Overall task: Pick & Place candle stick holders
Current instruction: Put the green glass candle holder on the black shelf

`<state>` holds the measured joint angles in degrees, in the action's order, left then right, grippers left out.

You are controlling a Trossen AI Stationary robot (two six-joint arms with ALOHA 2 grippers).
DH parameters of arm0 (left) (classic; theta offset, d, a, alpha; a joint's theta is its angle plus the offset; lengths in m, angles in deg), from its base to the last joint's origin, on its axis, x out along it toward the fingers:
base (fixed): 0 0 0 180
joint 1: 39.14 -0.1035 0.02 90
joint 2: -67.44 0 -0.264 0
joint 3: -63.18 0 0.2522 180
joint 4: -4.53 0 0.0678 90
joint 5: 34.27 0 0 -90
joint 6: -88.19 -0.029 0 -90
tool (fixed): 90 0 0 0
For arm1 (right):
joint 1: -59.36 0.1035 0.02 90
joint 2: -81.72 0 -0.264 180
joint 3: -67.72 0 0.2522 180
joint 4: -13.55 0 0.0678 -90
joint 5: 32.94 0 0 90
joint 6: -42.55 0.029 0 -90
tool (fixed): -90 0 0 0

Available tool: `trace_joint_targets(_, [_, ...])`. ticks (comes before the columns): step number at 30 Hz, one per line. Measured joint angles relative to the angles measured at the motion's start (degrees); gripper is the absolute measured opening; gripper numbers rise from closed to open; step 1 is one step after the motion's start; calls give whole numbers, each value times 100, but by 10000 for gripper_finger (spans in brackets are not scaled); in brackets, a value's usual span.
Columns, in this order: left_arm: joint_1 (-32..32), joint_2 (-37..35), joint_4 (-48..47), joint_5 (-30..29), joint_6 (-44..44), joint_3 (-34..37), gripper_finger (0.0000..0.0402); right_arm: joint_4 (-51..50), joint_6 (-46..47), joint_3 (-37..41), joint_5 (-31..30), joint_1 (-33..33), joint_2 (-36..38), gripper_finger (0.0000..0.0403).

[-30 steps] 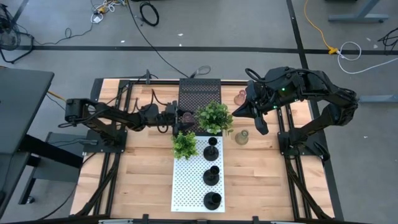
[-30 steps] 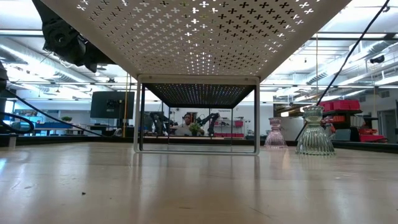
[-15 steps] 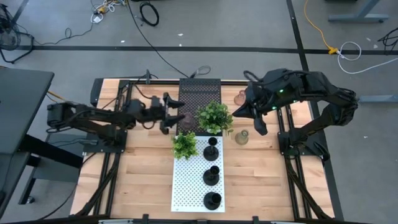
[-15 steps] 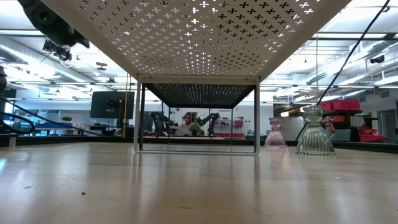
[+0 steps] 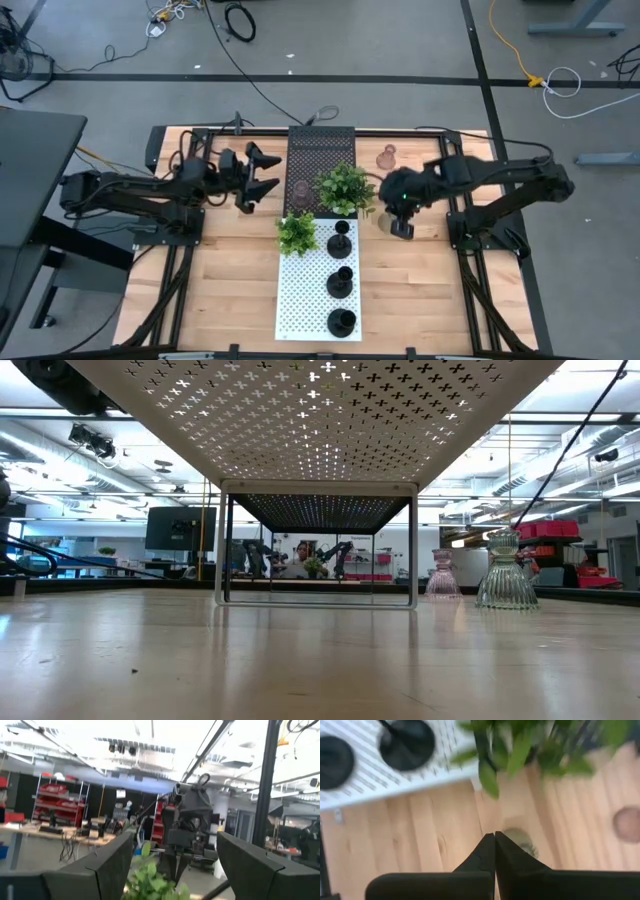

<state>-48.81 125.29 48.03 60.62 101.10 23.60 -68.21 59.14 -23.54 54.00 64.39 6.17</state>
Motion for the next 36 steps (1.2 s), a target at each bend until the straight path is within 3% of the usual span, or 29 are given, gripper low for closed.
trace_joint_targets(6, [0, -1, -491, -4, 2, 0, 289, 865, 841, 1600, -167, 378, 646, 0])
trace_joint_targets(13, [0, -1, -538, -7, -4, 0, 289, 2265, 1658, 3244, -1015, 887, 1890, 5])
trace_joint_targets(20, [0, -1, -538, -7, -5, 0, 289, 3485, 1936, 4631, -721, 1052, 3019, 25])
trace_joint_targets(27, [0, -1, -530, -9, -9, 0, 289, 3678, 2217, 5337, -982, 1044, 3360, 50])
trace_joint_targets(36, [0, -1, -506, -10, -9, 0, 289, 4043, 2021, 5557, -1336, 1044, 3355, 165])
